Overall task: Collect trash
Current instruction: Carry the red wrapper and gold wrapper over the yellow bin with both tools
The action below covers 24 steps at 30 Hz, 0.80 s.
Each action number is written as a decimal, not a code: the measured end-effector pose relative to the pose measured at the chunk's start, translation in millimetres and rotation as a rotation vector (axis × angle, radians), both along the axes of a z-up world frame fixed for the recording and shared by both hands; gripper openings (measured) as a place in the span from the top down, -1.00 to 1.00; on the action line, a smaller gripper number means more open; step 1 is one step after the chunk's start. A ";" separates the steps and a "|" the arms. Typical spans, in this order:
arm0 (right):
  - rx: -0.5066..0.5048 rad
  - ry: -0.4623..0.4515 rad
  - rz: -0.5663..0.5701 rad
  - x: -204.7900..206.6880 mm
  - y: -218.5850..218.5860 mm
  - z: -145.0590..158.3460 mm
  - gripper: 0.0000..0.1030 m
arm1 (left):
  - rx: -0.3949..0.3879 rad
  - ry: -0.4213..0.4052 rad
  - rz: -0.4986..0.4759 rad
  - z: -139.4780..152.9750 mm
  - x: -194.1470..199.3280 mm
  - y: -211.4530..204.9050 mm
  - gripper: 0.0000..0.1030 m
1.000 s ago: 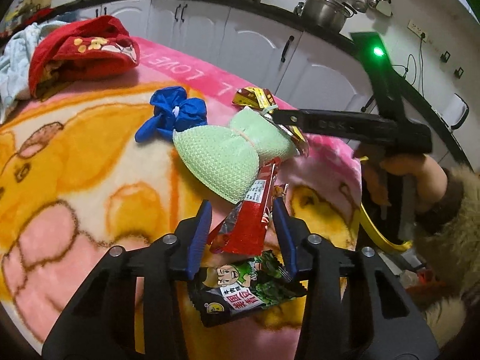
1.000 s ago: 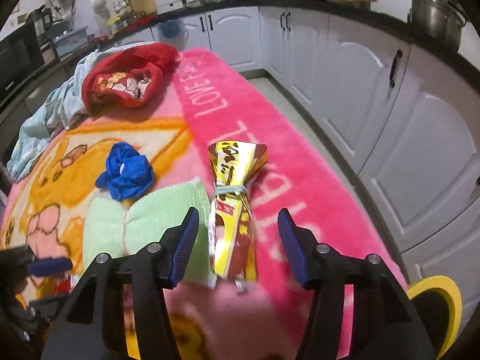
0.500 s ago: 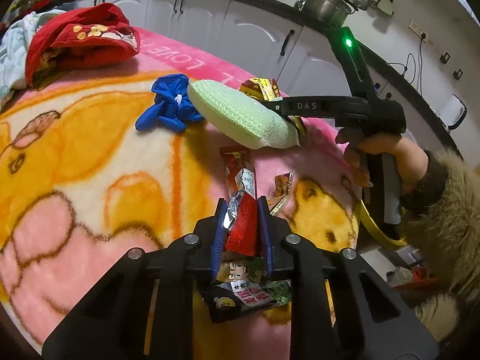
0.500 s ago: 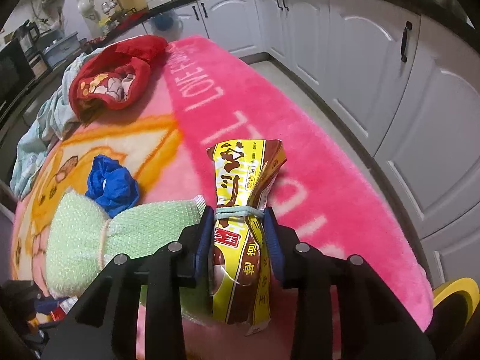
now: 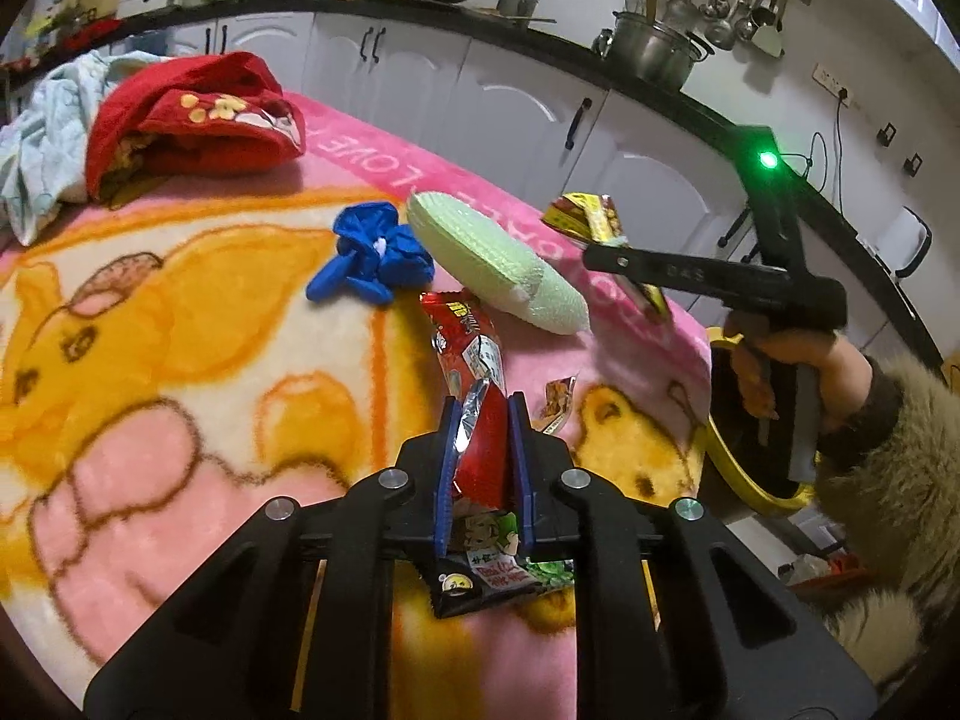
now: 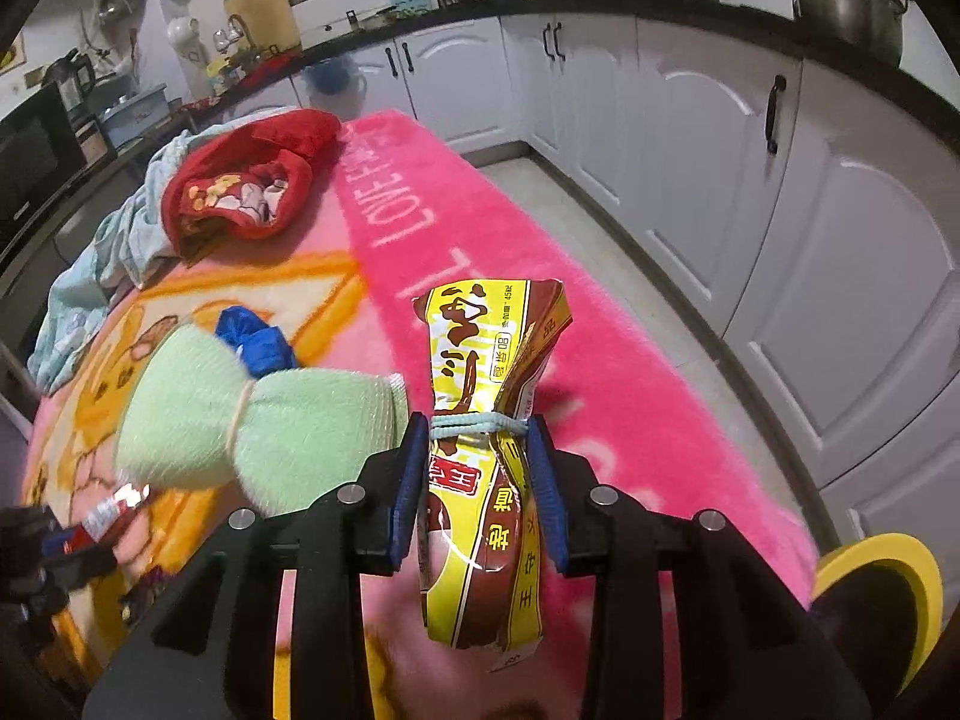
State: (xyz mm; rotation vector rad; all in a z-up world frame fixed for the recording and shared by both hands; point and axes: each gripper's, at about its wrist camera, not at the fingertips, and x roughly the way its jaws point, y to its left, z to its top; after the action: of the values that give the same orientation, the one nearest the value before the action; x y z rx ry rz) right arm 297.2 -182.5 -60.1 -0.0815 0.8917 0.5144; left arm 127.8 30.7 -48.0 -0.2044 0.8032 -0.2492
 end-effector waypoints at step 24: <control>0.029 -0.129 0.075 -82.1 -6.7 55.4 0.38 | 0.025 -0.133 0.113 55.3 -44.4 27.7 0.80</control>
State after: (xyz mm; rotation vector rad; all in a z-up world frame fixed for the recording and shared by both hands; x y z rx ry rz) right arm 215.1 -189.2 -4.8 -0.1204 0.7568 0.5854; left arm 83.4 58.5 7.3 -0.2071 0.6604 -0.1450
